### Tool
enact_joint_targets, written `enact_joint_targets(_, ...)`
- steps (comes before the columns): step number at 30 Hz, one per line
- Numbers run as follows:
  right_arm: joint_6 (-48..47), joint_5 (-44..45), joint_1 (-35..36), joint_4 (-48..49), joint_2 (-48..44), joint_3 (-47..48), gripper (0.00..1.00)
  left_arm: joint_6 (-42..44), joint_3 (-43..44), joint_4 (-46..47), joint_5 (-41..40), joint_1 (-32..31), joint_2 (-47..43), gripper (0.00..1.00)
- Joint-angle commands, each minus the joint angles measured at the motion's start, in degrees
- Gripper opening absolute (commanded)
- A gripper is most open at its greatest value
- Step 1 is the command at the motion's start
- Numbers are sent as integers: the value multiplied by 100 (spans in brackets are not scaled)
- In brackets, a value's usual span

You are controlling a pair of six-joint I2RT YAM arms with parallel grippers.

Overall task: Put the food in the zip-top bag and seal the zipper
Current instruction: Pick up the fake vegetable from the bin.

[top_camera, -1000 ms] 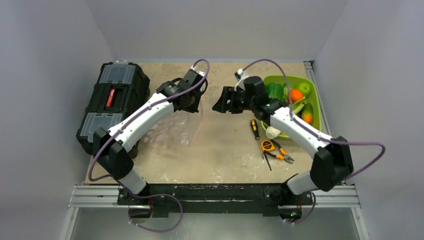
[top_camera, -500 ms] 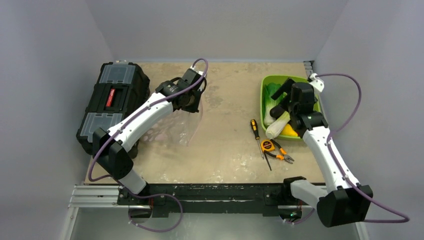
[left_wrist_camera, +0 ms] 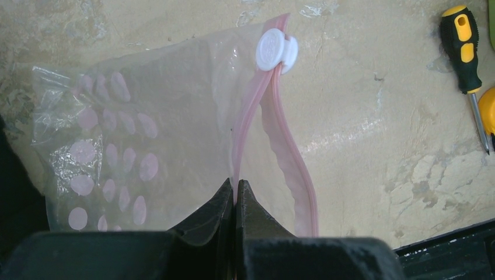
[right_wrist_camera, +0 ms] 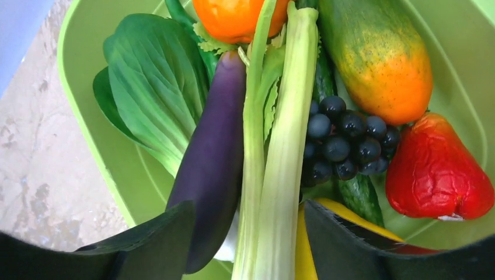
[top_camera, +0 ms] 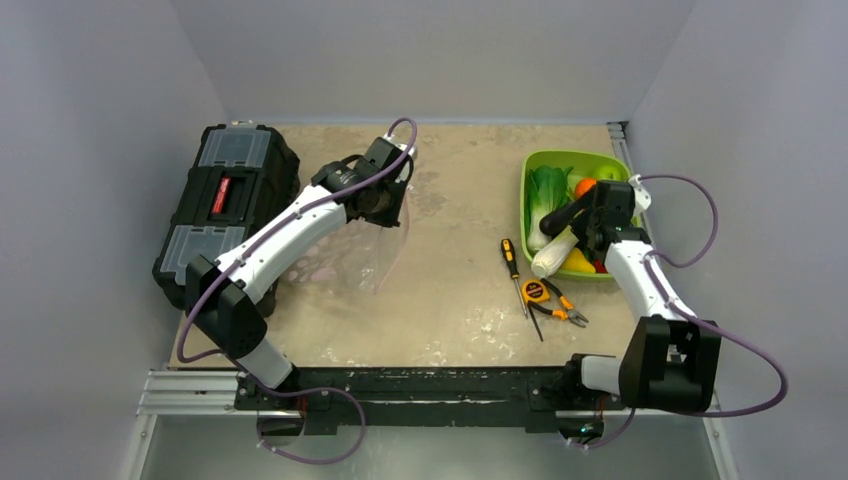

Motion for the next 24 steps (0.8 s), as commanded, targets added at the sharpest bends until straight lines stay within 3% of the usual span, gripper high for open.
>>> enact_joint_targets(1, 244, -180, -57, 545, 50, -202, 59, 113, 111, 131, 139, 24, 12, 0)
enact_joint_targets(3, 300, -213, -57, 709, 169, -317, 53, 122, 133, 110, 181, 27, 21, 0)
enact_joint_targets(10, 282, -283, -78, 934, 679, -235, 51, 183, 112, 112, 139, 20, -13, 0)
enact_joint_targets(16, 332, -613, -81, 937, 904, -192, 33, 200, 96, 129, 199, 25, -60, 0)
enact_joint_targets(18, 295, -639, -78, 792, 819, -153, 24, 219, 81, 136, 148, 21, -79, 0)
enact_joint_targets(22, 116, -485, -79, 459, 247, -11, 21, 213, 68, 160, 167, 24, -118, 0)
enact_joint_targets(24, -63, -316, -79, 252, -125, 143, 14, 176, 62, 164, 375, 31, -137, 0)
